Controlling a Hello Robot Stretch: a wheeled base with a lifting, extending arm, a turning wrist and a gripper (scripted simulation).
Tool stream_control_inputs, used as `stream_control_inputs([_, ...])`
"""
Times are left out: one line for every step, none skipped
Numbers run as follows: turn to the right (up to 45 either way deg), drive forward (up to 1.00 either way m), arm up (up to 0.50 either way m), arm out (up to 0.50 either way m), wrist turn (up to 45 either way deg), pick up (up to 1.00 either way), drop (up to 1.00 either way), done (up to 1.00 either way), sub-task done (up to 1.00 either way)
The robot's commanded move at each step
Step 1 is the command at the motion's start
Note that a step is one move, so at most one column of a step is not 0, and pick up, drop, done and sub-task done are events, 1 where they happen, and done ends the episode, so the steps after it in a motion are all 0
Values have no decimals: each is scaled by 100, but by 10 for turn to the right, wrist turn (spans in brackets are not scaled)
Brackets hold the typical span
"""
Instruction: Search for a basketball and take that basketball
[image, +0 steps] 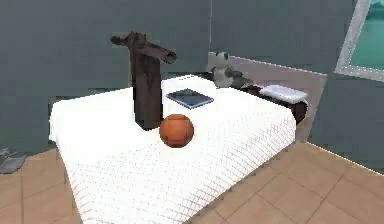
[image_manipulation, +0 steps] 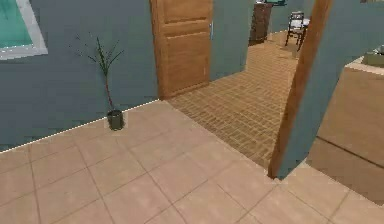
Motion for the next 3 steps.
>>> stream_control_inputs([-450,0,0,0,0,0,0,0,0])
stream_control_inputs([-450,0,0,0,0,0,0,0,0])
stream_control_inputs([450,0,0,0,0,0,0,0,0])
